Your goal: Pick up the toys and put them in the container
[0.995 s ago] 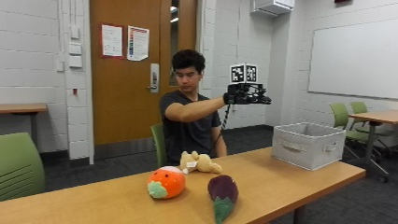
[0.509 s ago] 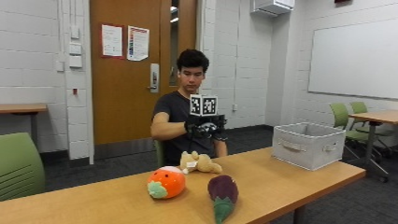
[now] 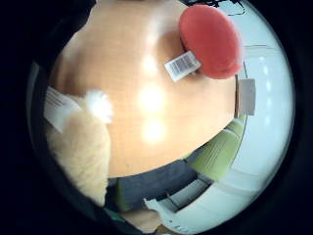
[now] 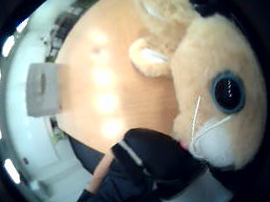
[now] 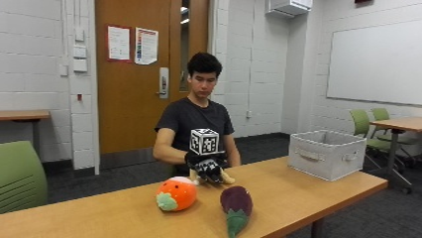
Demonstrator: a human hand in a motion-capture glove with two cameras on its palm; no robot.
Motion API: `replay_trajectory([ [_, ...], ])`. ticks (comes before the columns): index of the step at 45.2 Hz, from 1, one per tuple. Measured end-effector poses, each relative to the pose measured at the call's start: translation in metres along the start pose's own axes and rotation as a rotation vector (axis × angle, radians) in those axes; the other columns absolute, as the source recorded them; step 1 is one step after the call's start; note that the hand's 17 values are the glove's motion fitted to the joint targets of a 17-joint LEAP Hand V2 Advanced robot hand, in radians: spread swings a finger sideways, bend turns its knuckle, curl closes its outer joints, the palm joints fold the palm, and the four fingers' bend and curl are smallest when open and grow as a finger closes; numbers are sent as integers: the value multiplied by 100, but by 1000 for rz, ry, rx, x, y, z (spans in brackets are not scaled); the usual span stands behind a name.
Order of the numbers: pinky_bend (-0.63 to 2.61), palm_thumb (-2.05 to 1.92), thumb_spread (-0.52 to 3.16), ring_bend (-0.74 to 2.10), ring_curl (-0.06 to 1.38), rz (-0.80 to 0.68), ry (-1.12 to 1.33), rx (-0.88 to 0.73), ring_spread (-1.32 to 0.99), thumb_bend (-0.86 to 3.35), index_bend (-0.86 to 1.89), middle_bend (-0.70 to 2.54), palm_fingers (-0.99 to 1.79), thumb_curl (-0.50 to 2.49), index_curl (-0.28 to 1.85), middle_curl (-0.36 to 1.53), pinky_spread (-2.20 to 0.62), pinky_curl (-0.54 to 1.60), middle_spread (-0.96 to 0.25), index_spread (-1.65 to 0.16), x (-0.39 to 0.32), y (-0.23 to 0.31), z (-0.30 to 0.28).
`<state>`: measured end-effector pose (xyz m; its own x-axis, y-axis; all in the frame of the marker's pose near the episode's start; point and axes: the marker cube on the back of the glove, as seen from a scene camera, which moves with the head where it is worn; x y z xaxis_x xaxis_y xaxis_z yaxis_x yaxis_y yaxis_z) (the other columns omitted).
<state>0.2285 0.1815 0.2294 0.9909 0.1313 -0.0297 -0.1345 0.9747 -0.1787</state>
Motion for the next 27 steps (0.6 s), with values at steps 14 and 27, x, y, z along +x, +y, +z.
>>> replay_trajectory([
  [14,41,37,124,33,19,-29,-36,4,-42,20,65,23,57,23,56,34,-21,31,-18,-32,-3,-5,-7],
  [27,69,63,111,81,34,0,-39,-12,-49,28,14,44,114,40,52,42,-40,38,-33,-34,18,-21,-24],
])
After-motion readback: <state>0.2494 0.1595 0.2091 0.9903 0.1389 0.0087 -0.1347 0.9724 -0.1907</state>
